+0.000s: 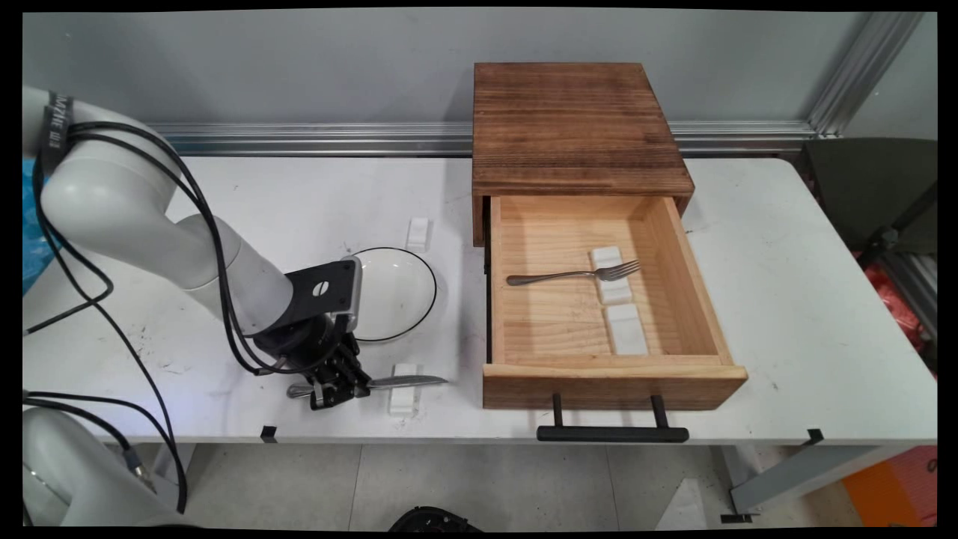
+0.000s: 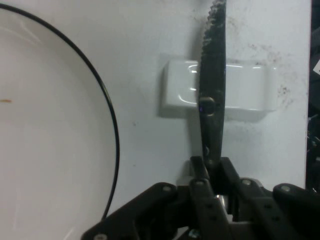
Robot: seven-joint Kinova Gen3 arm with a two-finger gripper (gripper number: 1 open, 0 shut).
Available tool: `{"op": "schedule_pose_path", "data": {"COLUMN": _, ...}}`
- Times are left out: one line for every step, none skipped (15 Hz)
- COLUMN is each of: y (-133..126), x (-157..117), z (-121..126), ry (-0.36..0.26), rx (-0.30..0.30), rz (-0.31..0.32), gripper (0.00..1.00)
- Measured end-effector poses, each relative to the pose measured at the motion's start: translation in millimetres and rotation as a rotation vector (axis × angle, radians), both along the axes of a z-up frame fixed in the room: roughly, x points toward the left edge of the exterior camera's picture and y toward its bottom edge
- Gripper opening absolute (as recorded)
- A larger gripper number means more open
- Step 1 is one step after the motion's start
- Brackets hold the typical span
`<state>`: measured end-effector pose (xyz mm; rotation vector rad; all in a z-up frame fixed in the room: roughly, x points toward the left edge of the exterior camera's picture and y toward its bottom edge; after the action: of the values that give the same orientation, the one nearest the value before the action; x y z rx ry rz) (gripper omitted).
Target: Place the picked object into the drawer
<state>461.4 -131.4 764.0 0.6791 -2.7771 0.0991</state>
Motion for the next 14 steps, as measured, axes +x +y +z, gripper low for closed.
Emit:
{"op": "schedule_pose_path", "data": {"y": 0, "x": 1, "z": 0, "ry": -0.002, "rx": 0.001, "rz": 0.0, "gripper": 0.0}}
{"op": "schedule_pose_path", "data": {"y": 0, "x": 1, "z": 1, "ry": -0.003, "rx": 0.003, "rz": 0.0, "gripper": 0.0}}
{"op": "schedule_pose_path", "data": {"y": 2, "x": 3, "z": 3, "ry": -0.005, "rx": 0.006, "rz": 0.0, "gripper": 0.0}}
{"op": "schedule_pose_path", "data": {"y": 3, "x": 5, "z": 5, "ry": -0.008, "rx": 0.011, "rz": -0.003, "gripper": 0.0}}
{"op": "schedule_pose_path", "data": {"y": 3, "x": 6, "z": 8, "ry": -0.009, "rx": 0.015, "rz": -0.006, "gripper": 0.0}}
{"op": "schedule_pose_path", "data": {"y": 5, "x": 8, "z": 13, "ry": -0.01, "rx": 0.02, "rz": -0.011, "gripper": 0.0}}
{"op": "schedule_pose_path", "data": {"y": 6, "x": 9, "z": 17, "ry": -0.011, "rx": 0.023, "rz": -0.013, "gripper": 0.0}}
{"op": "schedule_pose_path", "data": {"y": 7, "x": 11, "z": 21, "ry": -0.011, "rx": 0.025, "rz": -0.015, "gripper": 0.0}}
{"op": "schedule_pose_path", "data": {"y": 9, "x": 14, "z": 29, "ry": -0.013, "rx": 0.029, "rz": -0.019, "gripper": 0.0}}
{"op": "schedule_pose_path", "data": {"y": 11, "x": 17, "z": 40, "ry": -0.015, "rx": 0.029, "rz": -0.022, "gripper": 0.0}}
{"op": "schedule_pose_path", "data": {"y": 13, "x": 20, "z": 52, "ry": -0.019, "rx": 0.027, "rz": -0.024, "gripper": 0.0}}
{"op": "schedule_pose_path", "data": {"y": 13, "x": 21, "z": 60, "ry": -0.02, "rx": 0.024, "rz": -0.025, "gripper": 0.0}}
{"op": "schedule_pose_path", "data": {"y": 14, "x": 22, "z": 65, "ry": -0.022, "rx": 0.023, "rz": -0.026, "gripper": 0.0}}
{"op": "schedule_pose_path", "data": {"y": 14, "x": 24, "z": 73, "ry": -0.025, "rx": 0.02, "rz": -0.027, "gripper": 0.0}}
